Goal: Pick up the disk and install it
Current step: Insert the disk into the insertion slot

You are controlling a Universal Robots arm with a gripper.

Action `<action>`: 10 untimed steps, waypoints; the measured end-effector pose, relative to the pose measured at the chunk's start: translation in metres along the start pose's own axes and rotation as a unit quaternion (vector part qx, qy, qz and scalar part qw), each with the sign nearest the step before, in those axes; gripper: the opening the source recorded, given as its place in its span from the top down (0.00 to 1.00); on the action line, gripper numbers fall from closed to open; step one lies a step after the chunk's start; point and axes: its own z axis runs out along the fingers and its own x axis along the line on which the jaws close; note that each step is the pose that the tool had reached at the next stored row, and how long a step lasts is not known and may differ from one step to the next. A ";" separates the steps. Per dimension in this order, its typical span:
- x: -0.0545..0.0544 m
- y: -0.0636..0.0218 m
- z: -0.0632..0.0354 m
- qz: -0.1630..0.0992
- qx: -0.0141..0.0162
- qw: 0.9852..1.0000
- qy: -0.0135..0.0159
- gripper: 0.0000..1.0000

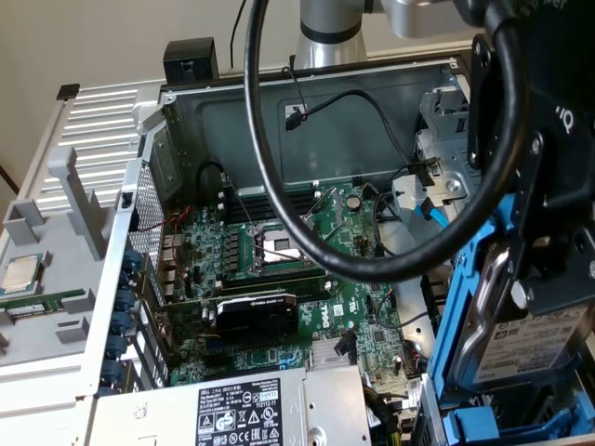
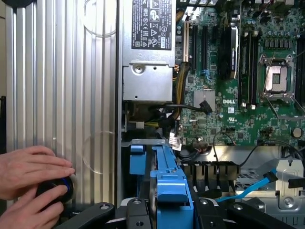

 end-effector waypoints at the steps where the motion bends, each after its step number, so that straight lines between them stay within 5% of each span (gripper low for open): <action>1: 0.000 0.0000 0.0000 0.000 0.000 1.000 0.000 0.63; 10: 0.000 0.0003 -0.0011 0.000 0.001 1.000 0.000 0.63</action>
